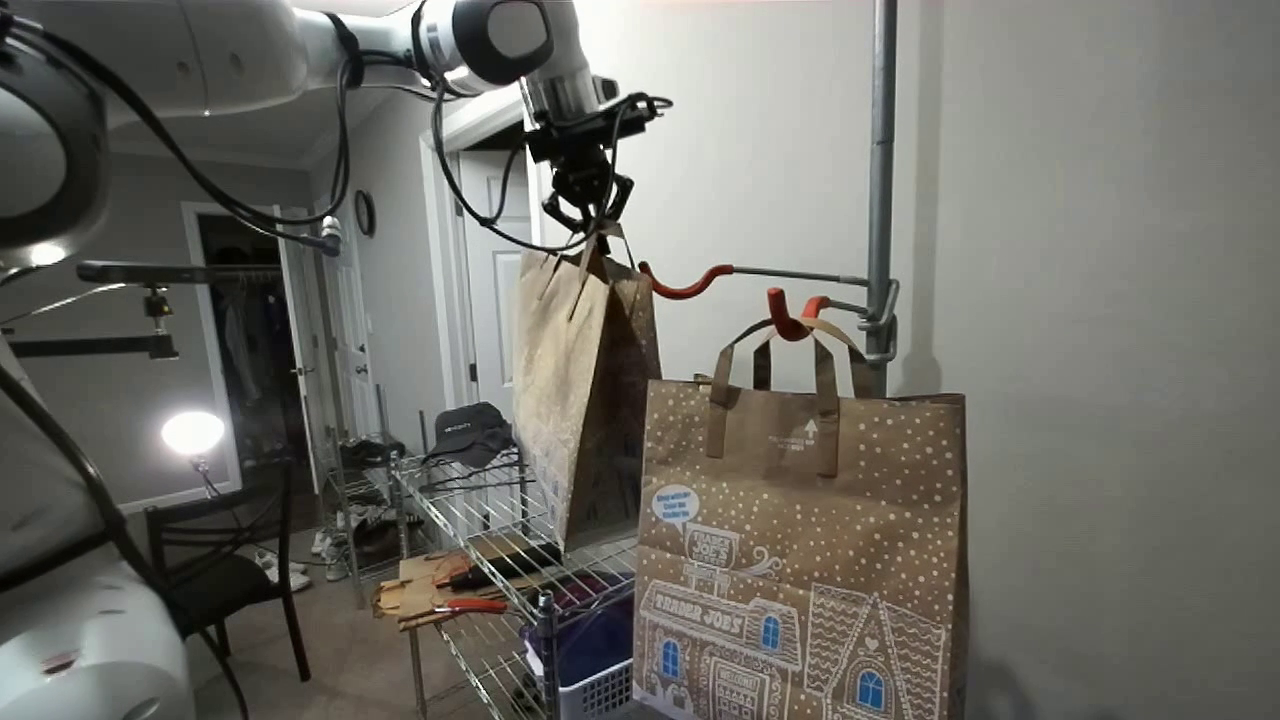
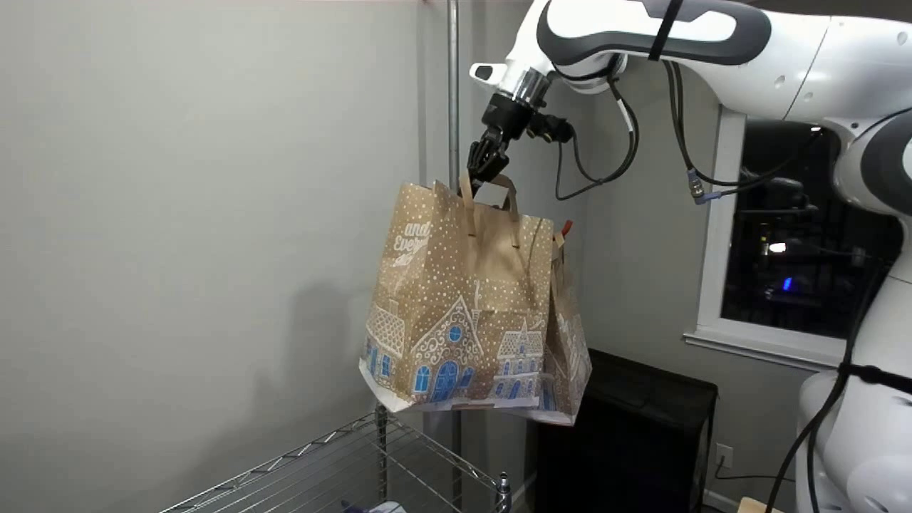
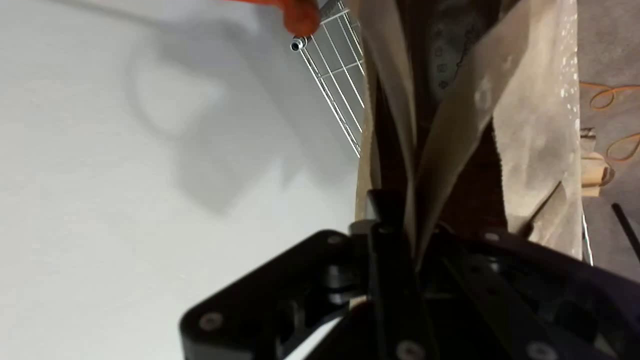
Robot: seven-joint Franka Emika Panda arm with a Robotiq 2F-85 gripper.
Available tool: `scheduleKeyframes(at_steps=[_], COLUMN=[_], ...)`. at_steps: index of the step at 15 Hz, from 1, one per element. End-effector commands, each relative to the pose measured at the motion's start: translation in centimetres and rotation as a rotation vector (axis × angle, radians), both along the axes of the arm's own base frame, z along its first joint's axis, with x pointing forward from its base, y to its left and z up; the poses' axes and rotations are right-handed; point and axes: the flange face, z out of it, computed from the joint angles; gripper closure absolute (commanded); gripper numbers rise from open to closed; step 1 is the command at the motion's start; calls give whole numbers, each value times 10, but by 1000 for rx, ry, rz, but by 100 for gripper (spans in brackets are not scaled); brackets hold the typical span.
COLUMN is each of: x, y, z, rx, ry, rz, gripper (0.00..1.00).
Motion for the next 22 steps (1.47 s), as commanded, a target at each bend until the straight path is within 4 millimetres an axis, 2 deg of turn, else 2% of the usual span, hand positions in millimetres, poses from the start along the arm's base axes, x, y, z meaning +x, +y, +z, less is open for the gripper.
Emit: scheduleKeyframes(at_steps=[1,8,15,22], x=[5,11,41,44], y=[-30,-72,-107,-113], z=[-2,-1,-26,-26], rx=[130,239,332,359], ry=[-18,18,73,36], rz=[-4,-61,-86,-29], gripper=[100,100,100,100])
